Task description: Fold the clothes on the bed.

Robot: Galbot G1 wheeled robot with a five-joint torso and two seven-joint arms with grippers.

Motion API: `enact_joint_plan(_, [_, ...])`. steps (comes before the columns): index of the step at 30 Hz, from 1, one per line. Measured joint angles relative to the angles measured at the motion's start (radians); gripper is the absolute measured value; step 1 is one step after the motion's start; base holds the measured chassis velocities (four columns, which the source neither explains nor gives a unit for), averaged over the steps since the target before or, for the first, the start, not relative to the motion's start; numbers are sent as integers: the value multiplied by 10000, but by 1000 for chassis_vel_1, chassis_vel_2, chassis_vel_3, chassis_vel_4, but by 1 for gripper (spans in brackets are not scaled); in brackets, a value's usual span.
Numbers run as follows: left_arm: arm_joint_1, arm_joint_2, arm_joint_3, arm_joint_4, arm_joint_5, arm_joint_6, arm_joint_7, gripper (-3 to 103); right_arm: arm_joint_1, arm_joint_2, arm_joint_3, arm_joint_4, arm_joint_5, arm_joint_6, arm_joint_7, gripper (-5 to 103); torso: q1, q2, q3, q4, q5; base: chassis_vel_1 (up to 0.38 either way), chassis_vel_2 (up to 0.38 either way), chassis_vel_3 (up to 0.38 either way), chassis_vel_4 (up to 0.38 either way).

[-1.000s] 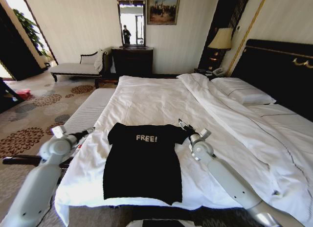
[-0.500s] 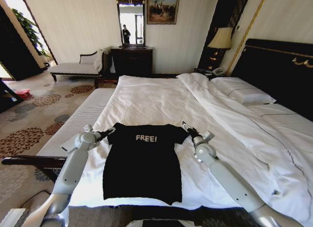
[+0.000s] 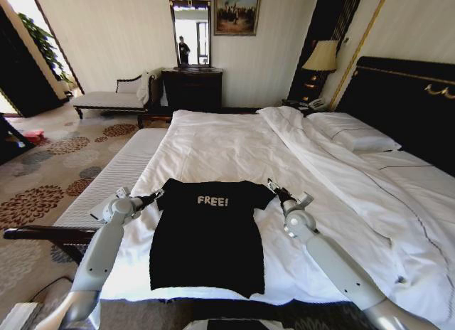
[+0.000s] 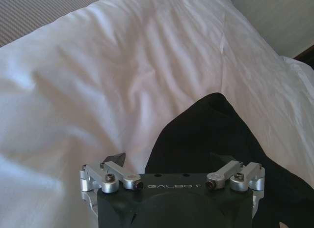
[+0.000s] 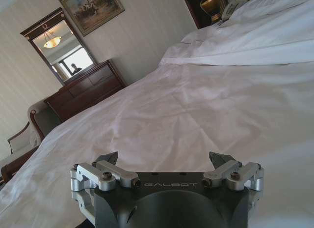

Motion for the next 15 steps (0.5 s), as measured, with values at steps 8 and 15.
enact_joint_plan(8, [102, -50, -7, 2, 128, 0, 179, 78, 6, 13, -27, -27, -20, 0, 101, 100, 0, 0, 0, -1, 0, 0, 0, 0, 0])
enact_joint_plan(15, [265, -59, -15, -38, 386, -1, 370, 45, 21, 23, -25, -97, -25, 1, 127, 100, 1, 0, 0, 0, 1, 0, 0, 0, 0])
